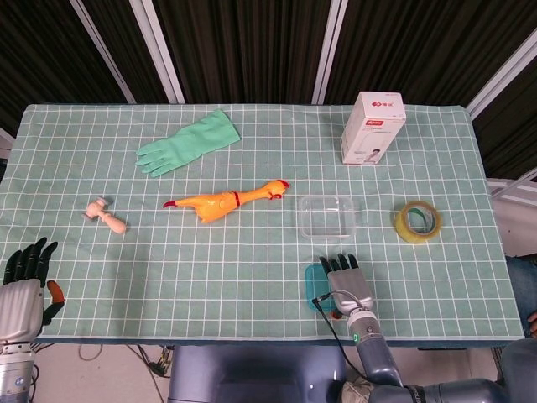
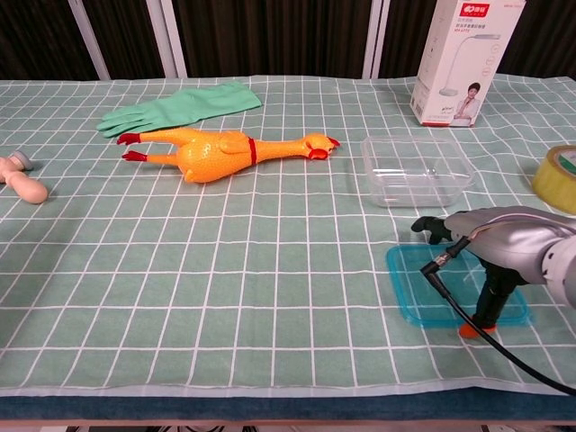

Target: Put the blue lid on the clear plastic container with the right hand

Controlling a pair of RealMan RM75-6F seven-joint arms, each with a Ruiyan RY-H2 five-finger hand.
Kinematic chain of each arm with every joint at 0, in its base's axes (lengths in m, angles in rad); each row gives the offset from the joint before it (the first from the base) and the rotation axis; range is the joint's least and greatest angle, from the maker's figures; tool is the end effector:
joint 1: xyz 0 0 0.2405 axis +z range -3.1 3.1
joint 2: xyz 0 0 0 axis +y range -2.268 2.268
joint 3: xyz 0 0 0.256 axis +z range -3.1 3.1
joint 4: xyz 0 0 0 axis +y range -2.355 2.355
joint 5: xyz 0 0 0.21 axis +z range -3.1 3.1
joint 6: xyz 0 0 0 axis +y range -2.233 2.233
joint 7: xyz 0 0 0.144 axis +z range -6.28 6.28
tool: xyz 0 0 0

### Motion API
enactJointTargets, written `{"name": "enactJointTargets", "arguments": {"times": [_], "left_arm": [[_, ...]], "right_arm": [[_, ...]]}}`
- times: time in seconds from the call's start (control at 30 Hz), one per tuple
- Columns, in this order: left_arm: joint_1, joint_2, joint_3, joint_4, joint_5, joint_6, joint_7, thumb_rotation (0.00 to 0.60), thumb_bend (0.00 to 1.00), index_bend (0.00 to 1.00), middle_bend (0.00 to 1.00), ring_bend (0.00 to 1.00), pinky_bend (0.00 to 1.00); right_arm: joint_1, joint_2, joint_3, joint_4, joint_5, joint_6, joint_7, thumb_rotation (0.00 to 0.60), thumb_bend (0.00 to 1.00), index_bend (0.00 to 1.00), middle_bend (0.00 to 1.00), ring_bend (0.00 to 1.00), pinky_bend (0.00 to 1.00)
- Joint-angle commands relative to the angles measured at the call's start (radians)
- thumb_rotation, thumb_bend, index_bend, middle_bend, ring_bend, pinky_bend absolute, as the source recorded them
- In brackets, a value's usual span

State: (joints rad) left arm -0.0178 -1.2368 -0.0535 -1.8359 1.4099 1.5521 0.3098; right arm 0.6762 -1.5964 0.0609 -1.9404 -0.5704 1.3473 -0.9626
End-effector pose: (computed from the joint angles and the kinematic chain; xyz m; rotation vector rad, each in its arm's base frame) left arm -0.2741 0.1581 0.1213 -1.2533 -0.9800 -0.8492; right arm -0.1546 -0.2420 -0.0297 1.7905 -1.1139 0.4274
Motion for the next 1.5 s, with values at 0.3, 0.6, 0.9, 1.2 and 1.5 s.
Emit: {"name": "enactJointTargets", "arguments": {"times": [0.3,0.6,0.9,1.2,1.5], "left_arm": [[0.0,0.0,0.0,0.0,-0.001,0.0,-0.001,0.6,0.8,0.09,0.0,0.0,0.0],[-0.001,0.001,0.0,-0.001,-0.002,-0.002,-0.001,0.6,0.8,0.09,0.0,0.0,0.0],[-0.001,0.002,0.001,-0.002,-0.004,-0.002,-0.003,0.6,0.8,0.09,0.0,0.0,0.0],[-0.001,0.003,0.001,-0.003,-0.006,-0.003,-0.004,0.6,0.8,0.09,0.0,0.0,0.0],[-0.001,0.005,0.001,-0.006,-0.01,-0.007,-0.007,0.6,0.79,0.09,0.0,0.0,0.0]], "right_arm": [[0.008,0.004,0.004,0.003,0.024,-0.017,0.007,0.6,0.12,0.0,0.22,0.0,0.0],[0.014,0.011,0.006,0.003,0.028,-0.028,0.019,0.6,0.12,0.0,0.29,0.0,0.0],[0.01,0.024,-0.001,-0.004,-0.007,-0.036,0.053,0.6,0.12,0.01,0.38,0.05,0.0],[-0.002,0.025,-0.017,0.002,-0.062,-0.025,0.079,0.6,0.12,0.03,0.41,0.06,0.0],[-0.01,0.025,-0.033,0.013,-0.104,-0.02,0.084,0.6,0.12,0.04,0.42,0.07,0.0]]}}
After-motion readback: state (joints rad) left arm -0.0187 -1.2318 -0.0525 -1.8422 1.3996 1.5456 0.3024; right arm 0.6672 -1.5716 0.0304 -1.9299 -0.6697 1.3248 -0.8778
